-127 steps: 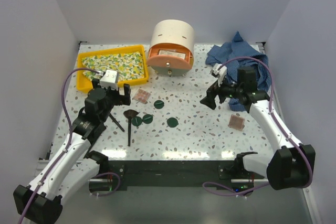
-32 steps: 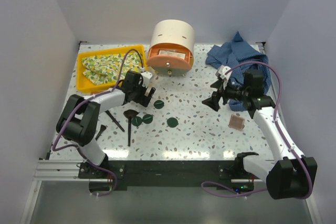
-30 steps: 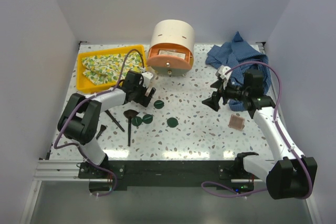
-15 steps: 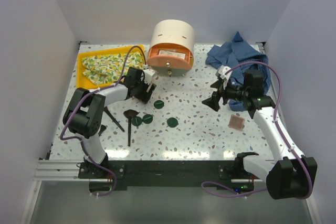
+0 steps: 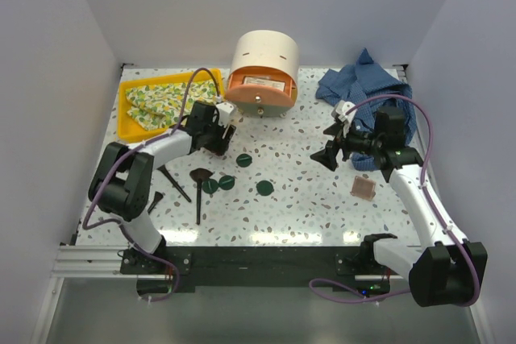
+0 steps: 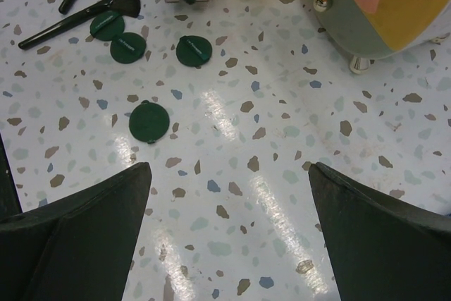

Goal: Organize the makeup
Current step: Pick up the makeup from the center of the board, then place the makeup in the drawer.

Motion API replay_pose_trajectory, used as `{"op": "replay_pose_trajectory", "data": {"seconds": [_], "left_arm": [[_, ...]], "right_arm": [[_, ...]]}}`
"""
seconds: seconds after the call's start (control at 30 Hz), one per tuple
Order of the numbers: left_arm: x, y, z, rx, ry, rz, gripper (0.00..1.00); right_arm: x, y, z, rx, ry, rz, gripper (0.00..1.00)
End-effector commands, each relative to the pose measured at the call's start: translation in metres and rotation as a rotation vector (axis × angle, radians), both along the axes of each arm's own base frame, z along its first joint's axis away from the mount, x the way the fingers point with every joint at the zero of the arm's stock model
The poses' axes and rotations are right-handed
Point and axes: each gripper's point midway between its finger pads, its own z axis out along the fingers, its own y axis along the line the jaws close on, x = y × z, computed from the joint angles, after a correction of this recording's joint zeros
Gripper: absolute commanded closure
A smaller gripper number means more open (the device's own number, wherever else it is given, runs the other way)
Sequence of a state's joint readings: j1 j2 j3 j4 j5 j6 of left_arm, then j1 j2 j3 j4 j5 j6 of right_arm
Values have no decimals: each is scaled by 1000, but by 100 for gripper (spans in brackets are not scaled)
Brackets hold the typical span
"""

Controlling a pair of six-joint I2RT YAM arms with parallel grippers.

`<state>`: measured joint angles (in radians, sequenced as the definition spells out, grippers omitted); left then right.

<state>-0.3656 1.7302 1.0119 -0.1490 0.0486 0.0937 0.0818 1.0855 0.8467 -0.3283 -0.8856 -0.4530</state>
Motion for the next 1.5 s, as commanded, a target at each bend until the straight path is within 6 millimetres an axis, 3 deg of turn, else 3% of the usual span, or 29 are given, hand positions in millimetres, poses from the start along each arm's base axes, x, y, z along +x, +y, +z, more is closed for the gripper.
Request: {"op": "replay_pose_trajectory", "data": {"seconds": [0.0, 0.5, 0.73, 1.13, 1.47], "left_arm": [[7, -6, 59, -99, -147, 2, 73], [-38, -12, 139, -266, -259, -50, 79], [-50, -15, 198, -351, -362, -67, 80], [-57, -28, 280, -483, -468, -110, 82], [-53, -46, 325, -593, -488, -155, 83]], "right_arm": [[-1, 2, 12, 20, -46, 21, 1], [-1, 1, 11, 20, -45, 16, 1], [0, -1, 11, 19, -45, 10, 1], [0, -2, 12, 21, -46, 8, 2], [0, -2, 13, 21, -52, 8, 1]]}}
